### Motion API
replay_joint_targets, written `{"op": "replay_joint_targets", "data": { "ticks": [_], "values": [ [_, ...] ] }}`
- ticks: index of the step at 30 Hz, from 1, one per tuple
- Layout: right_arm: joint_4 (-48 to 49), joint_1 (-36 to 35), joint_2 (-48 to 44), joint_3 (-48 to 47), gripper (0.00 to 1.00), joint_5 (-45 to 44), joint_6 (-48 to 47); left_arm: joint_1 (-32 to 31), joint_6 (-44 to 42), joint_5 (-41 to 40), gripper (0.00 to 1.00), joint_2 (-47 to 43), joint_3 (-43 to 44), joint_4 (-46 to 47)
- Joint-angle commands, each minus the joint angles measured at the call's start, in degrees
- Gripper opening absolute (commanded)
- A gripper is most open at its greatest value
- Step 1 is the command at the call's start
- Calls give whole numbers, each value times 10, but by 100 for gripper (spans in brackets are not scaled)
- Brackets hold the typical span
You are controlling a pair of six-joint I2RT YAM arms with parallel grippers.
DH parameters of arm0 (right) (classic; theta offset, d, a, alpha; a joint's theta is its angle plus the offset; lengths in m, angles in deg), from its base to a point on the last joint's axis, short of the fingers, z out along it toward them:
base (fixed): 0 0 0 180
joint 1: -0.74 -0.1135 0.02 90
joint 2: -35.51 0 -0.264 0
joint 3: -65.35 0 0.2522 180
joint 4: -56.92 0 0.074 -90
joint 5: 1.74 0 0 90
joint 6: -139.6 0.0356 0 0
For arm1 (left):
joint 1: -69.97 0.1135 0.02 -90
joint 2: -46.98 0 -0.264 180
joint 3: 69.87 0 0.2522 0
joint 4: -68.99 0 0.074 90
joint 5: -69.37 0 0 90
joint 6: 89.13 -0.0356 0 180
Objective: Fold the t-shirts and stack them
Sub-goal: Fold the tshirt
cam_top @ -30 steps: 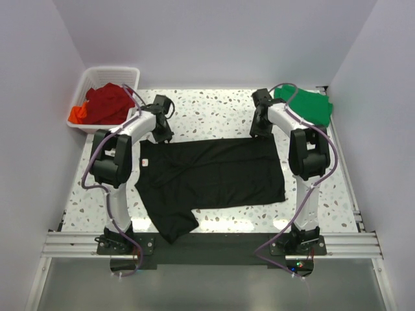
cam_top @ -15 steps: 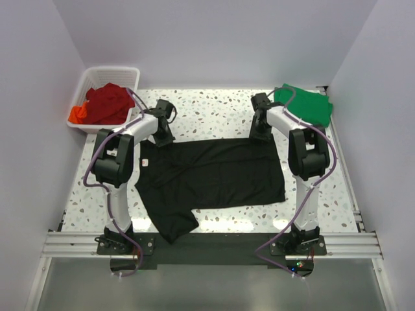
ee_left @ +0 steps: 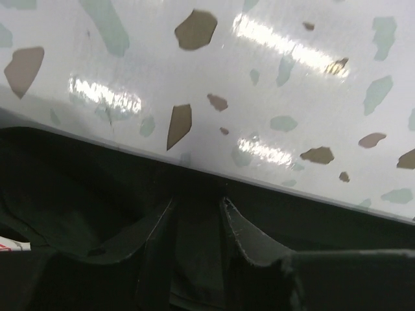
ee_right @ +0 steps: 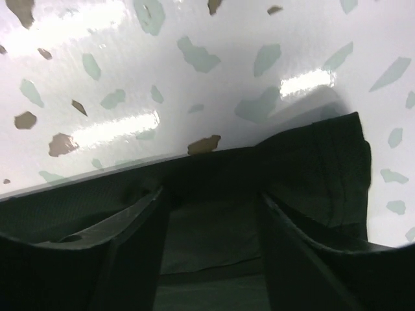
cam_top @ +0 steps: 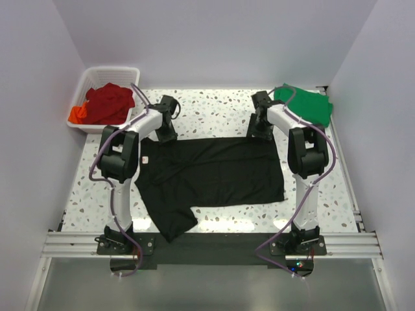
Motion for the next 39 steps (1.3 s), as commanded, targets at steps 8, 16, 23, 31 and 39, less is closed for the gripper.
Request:
{"op": "replay_joint_targets", "data": {
  "ticks": [8, 16, 23, 31, 39],
  "values": [
    [-12, 13, 73, -73, 65, 17, -8, 7, 0, -31, 38, 110, 129, -35],
    [-32, 27, 135, -166, 65, 26, -15, 21, -6, -32, 41, 176, 240, -60],
    [-59, 43, 197, -280, 65, 38, -26, 38, -18, -9, 43, 220, 314, -56],
    [-16, 43, 113, -254, 65, 21, -56, 46, -68, 18, 46, 122, 246, 79],
    [6, 39, 21, -209, 65, 28, -67, 44, -100, 19, 52, 16, 199, 112]
  ]
}}
